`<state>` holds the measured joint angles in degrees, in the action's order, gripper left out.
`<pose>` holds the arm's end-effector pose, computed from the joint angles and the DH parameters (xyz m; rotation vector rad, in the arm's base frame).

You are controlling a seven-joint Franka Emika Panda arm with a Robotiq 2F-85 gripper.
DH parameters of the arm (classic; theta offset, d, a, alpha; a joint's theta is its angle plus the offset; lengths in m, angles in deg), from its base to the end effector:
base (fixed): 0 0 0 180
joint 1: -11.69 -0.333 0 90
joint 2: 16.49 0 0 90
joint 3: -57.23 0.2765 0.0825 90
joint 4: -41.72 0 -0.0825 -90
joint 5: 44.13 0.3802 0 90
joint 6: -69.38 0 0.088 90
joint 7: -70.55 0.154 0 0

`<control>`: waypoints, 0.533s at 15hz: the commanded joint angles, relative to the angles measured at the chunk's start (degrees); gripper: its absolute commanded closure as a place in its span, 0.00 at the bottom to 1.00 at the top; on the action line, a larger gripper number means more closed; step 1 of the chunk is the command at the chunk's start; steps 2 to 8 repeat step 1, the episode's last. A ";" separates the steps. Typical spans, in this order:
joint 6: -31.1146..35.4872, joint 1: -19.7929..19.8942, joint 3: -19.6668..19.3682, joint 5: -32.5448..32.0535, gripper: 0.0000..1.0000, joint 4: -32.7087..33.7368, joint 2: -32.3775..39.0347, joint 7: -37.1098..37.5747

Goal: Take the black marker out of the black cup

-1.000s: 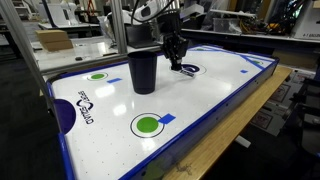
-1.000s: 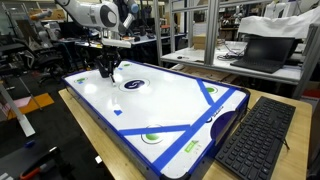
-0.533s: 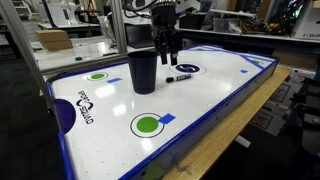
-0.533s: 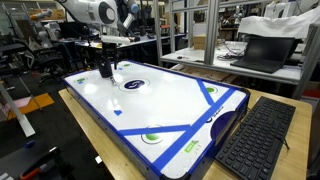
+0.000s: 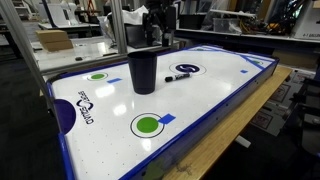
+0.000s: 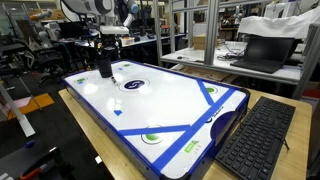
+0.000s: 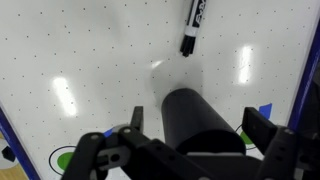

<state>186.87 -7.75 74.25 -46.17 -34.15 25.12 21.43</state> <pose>0.5932 0.3919 0.2455 -2.2465 -1.9613 -0.0710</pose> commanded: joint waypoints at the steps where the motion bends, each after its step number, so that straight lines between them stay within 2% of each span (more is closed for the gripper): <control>1: 1.65 0.77 0.65 0.53 0.00 -2.73 -2.79 -1.07; 8: 1.65 0.77 0.65 0.53 0.00 -2.73 -2.79 -1.07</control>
